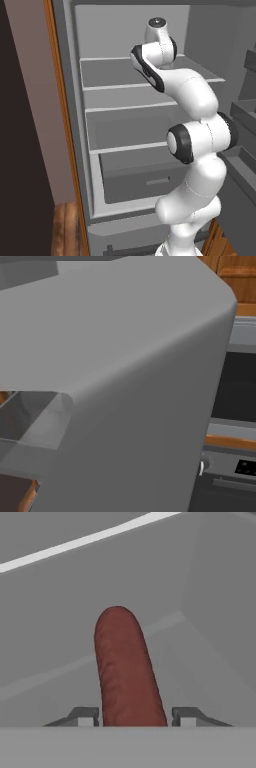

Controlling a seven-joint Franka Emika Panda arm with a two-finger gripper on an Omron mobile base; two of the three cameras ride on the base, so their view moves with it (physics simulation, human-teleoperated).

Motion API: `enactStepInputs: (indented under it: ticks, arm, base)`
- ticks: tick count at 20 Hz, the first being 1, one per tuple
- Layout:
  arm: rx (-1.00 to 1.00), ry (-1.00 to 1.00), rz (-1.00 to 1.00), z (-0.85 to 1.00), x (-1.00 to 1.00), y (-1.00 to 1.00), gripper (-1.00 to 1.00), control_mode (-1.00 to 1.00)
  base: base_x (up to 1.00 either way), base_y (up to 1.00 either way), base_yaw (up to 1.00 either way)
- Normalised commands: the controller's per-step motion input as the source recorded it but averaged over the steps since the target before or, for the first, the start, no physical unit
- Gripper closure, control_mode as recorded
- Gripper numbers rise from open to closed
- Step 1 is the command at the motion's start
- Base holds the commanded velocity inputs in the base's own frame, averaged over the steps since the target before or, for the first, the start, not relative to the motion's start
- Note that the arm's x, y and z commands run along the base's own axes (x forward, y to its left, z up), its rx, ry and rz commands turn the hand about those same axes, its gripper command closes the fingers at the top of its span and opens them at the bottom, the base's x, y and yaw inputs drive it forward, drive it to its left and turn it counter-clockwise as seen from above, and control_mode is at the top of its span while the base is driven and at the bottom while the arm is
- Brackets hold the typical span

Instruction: Retrieve the sausage and cheese from the fridge and place them on the cutting board on the counter.

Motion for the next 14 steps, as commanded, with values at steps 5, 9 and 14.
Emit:
enactStepInputs:
  ticks: [5, 9, 14]
  arm:
    - [0.00, -0.24, 0.00, -0.07, -0.59, -0.32, 1.00, -1.00]
    - [0.07, -0.05, 0.03, 0.00, -0.23, 0.00, 1.00, -1.00]
    - [0.12, 0.02, 0.04, 0.43, -0.30, 0.08, 1.00, -1.00]
  base:
    - [0.00, 0.00, 0.00]
    - [0.00, 0.00, 0.00]
    - [0.00, 0.00, 0.00]
